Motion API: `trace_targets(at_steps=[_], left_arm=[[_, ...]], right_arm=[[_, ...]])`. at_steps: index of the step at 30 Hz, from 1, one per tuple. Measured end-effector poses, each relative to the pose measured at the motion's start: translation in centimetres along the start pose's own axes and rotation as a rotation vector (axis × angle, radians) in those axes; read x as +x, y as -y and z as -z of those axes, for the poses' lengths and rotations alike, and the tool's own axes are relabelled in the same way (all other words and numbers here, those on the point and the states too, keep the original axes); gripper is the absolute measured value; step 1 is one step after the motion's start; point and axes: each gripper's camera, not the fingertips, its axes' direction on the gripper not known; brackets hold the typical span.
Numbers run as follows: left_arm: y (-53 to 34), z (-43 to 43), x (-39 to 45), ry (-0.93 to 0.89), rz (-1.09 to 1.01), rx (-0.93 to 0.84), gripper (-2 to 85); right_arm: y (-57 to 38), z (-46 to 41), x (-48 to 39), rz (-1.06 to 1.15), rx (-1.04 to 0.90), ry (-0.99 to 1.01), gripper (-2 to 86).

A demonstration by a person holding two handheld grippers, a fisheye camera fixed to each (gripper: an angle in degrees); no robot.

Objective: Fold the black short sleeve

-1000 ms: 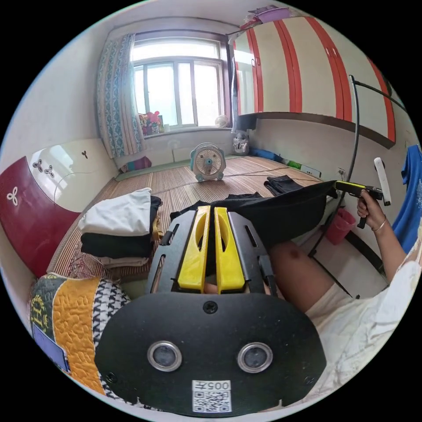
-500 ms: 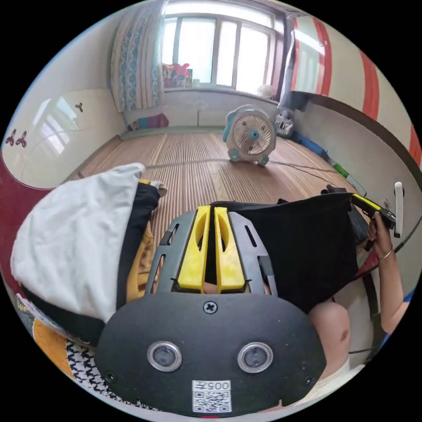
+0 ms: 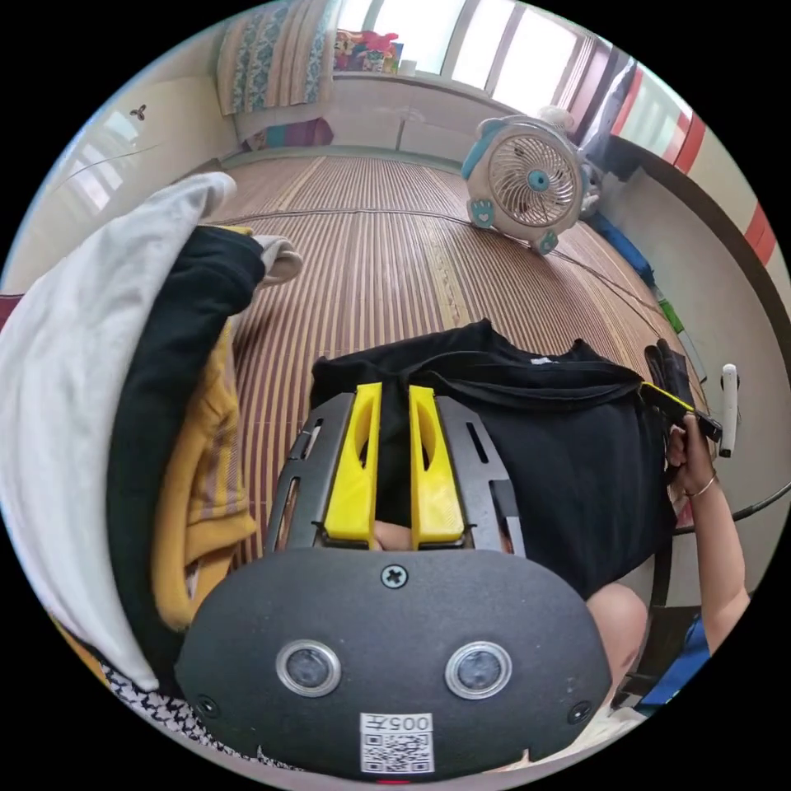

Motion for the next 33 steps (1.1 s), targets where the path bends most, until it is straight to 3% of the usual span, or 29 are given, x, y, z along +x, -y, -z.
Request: trace_targets(at_steps=[9, 19, 33], left_arm=[[-5.0, 6.3, 4.6, -0.023, -0.09, 0.166, 4.3], [-6.7, -3.5, 9.1, -0.02, -0.113, -0.032, 2.8], [0.7, -12.0, 11.1, 0.109, 0.033, -0.057, 0.5]], right_arm=[[-6.4, 6.6, -4.6, 0.079, 0.054, -0.02, 5.1], [-9.9, 0.8, -11.3, 0.01, -0.04, -0.018, 3.8], [-8.2, -5.5, -18.3, 0.119, -0.03, -0.341, -0.7]])
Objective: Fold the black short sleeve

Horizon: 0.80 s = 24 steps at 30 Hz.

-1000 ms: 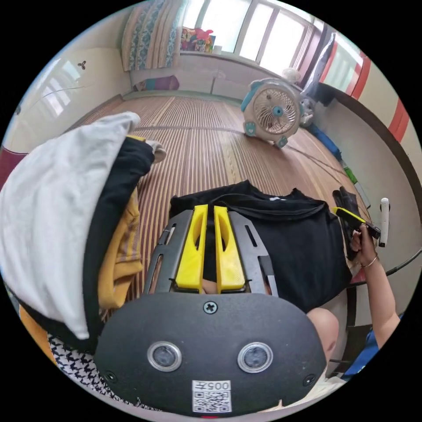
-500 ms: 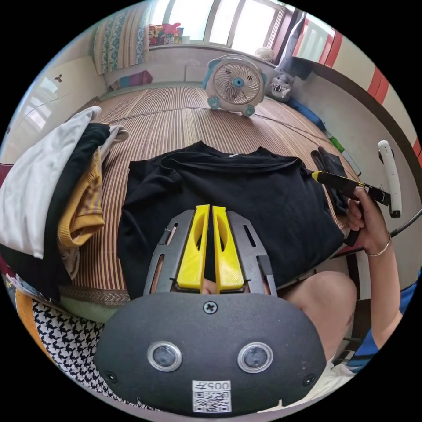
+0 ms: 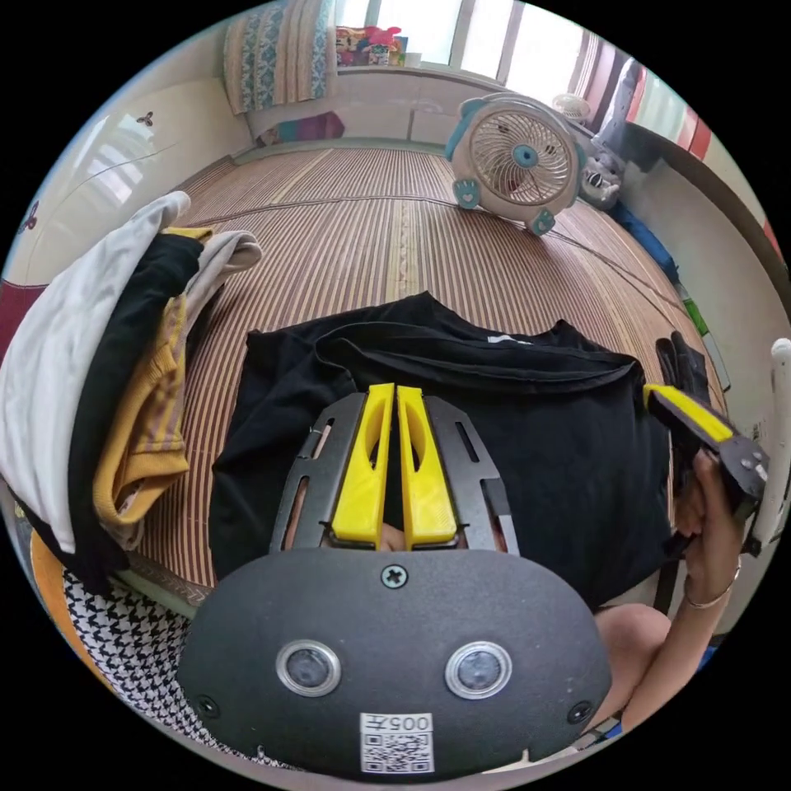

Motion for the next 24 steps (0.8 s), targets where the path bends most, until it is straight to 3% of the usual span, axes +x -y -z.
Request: trace_targets(at_steps=[13, 20, 24], left_arm=[[1.2, -3.2, -1.2, 0.163, -0.053, 0.063, -0.5], [5.3, -5.1, -6.2, 0.205, 0.108, 0.07, -0.7], [6.1, -4.4, -8.7, 0.122, 0.234, 0.071, -0.7]], right_arm=[[-0.7, 1.3, -2.2, 0.005, 0.067, 0.141, -0.9], [-1.7, -0.6, -1.3, 0.006, 0.036, 0.157, -0.5], [-1.9, -1.2, 0.0, -0.017, 0.019, 0.238, -0.1]])
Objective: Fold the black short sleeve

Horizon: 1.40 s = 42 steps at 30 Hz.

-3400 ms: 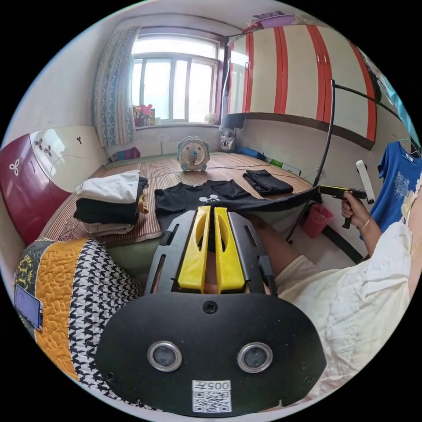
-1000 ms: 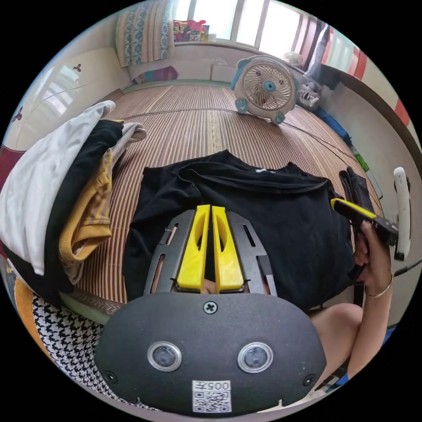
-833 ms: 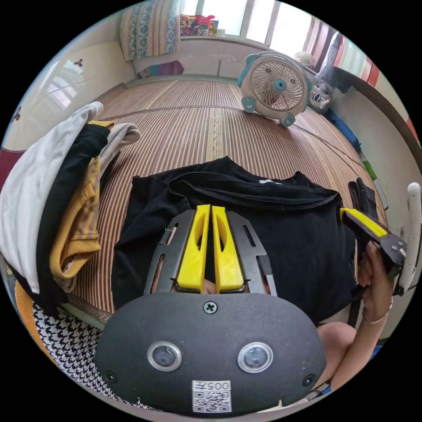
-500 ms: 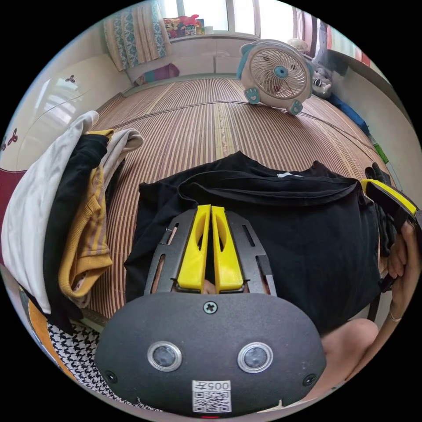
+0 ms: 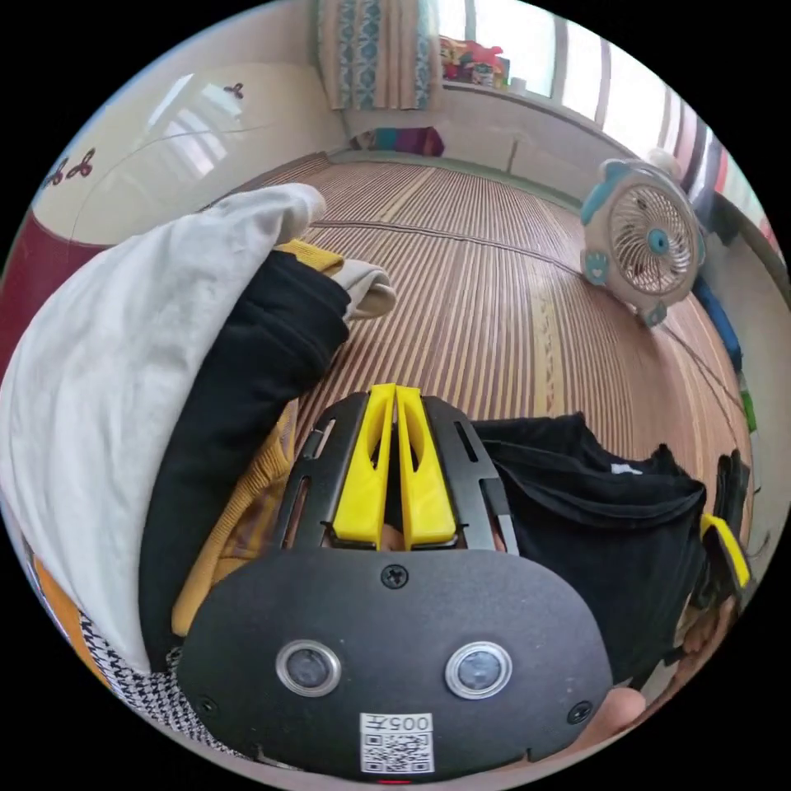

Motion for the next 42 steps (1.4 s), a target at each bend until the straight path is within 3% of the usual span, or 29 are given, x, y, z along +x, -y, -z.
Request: trace_targets(at_steps=[6, 10, 15, 28, 36, 42], left_arm=[[-4.5, 7.0, 4.7, -0.106, -0.152, 0.12, -0.7], [-7.8, 7.7, 10.3, -0.248, -0.293, 0.046, -0.6], [-9.7, 6.0, 15.5, -0.287, -0.412, -0.041, -0.6], [-8.2, -0.7, 23.7, -0.284, -0.507, -0.251, -0.6], [-6.5, -2.0, 25.2, -0.25, -0.484, -0.214, -0.6], [-5.1, -1.8, 24.3, -0.277, -0.404, -0.146, -0.6]], right_arm=[[-0.3, -0.3, 2.2, -0.034, -0.001, 0.088, 1.7], [-1.1, 0.2, 4.3, -0.064, 0.021, 0.087, 3.0], [-2.8, 0.0, 9.5, -0.159, 0.02, 0.073, 3.5], [-4.6, -4.9, 18.8, -0.263, -0.087, 0.066, 2.5], [-4.6, -3.2, 16.3, -0.091, -0.087, 0.196, 0.8], [-4.1, -6.0, 16.3, -0.097, -0.162, 0.107, 3.4]])
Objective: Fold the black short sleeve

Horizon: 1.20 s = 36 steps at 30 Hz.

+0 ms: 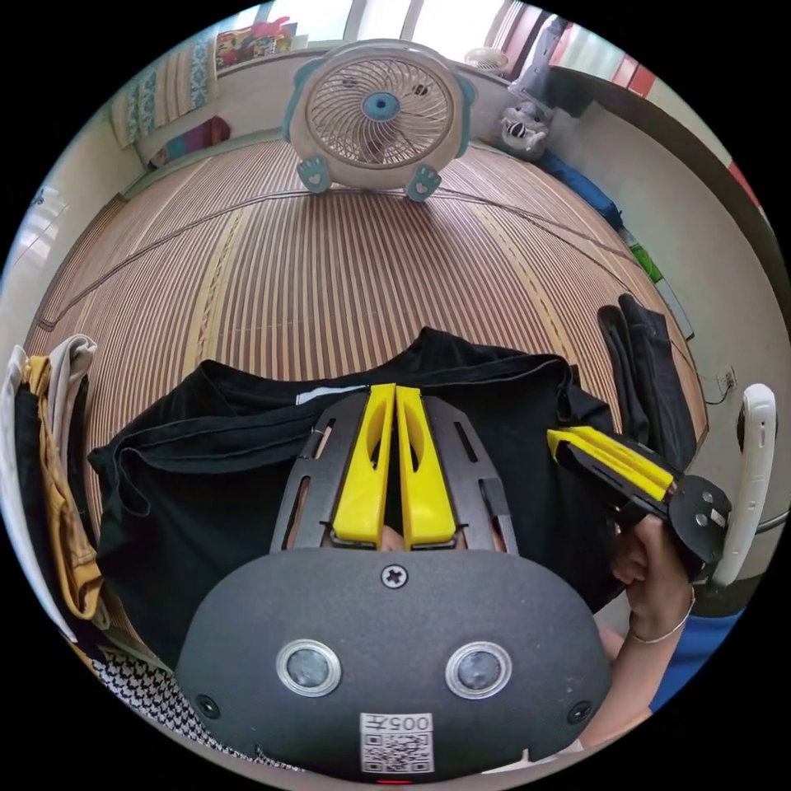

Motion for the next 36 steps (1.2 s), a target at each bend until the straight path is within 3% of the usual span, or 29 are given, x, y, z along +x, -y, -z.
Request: trace_targets(at_steps=[5, 9, 18, 26, 36], left_arm=[[-0.3, 0.8, -0.1, -0.01, 0.006, 0.036, -0.6], [-1.2, 3.4, -0.4, -0.031, -0.015, 0.105, -0.5], [-4.8, 6.5, -4.1, 0.005, -0.001, 0.103, -0.2], [-9.6, 8.2, -8.6, 0.118, 0.055, 0.036, -0.3], [-15.7, 10.3, -13.1, 0.237, 0.094, -0.015, -0.6]], right_arm=[[-0.4, 2.7, 3.5, -0.229, 0.259, -0.128, 4.0], [-0.8, 3.4, 3.5, -0.292, 0.28, -0.184, 3.6], [-0.6, 7.0, -7.1, -0.074, 0.257, 0.081, 4.1], [-2.5, 7.7, -21.3, 0.235, 0.269, -0.038, 4.2], [-4.9, 10.1, -25.7, 0.248, 0.221, 0.14, 4.0]])
